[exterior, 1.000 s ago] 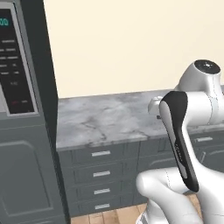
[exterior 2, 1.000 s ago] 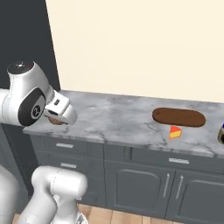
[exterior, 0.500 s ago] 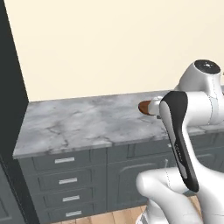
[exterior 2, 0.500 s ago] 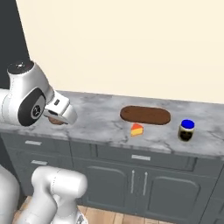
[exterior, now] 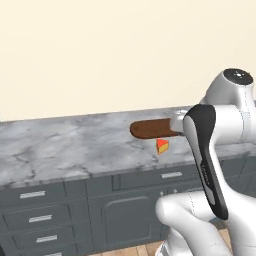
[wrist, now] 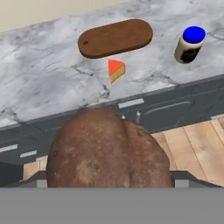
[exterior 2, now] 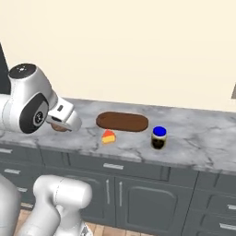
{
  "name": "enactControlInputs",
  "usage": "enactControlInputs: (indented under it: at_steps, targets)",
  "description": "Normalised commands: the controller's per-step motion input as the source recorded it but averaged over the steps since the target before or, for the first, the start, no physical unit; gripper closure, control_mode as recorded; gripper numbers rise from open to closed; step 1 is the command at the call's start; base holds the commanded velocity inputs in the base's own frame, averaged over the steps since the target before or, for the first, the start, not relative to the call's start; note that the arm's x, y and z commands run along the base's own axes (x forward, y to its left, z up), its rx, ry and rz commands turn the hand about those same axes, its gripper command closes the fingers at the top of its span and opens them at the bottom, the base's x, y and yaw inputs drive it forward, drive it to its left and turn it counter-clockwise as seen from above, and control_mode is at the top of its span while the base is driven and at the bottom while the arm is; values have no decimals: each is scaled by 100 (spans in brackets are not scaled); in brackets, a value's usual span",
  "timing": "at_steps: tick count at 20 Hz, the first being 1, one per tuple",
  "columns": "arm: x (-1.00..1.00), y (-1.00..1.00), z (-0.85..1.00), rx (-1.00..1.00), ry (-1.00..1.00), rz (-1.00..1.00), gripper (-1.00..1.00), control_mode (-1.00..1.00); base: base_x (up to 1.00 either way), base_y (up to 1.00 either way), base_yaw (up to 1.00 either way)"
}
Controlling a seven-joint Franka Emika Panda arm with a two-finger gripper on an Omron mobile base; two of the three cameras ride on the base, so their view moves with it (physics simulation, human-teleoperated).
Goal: Retrieve the reheated potato from the microwave, then place the potato, cheese, and condiment on the cutting board.
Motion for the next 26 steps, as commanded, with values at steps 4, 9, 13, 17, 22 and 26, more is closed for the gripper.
enactControlInputs:
  at_steps: [4,9,13,17,22,26]
  targets:
    - [0,0,0,0,0,0,100,100,46,-52,7]
    - [0,0,0,0,0,0,100,100,52,-53,1]
    - [0,0,0,0,0,0,100,100,57,-28,0]
    - [0,0,0,0,0,0,100,100,61,-12,0]
    - [0,0,0,0,0,0,100,100,44,-3,0]
    - [0,0,0,0,0,0,100,100,0,0,0]
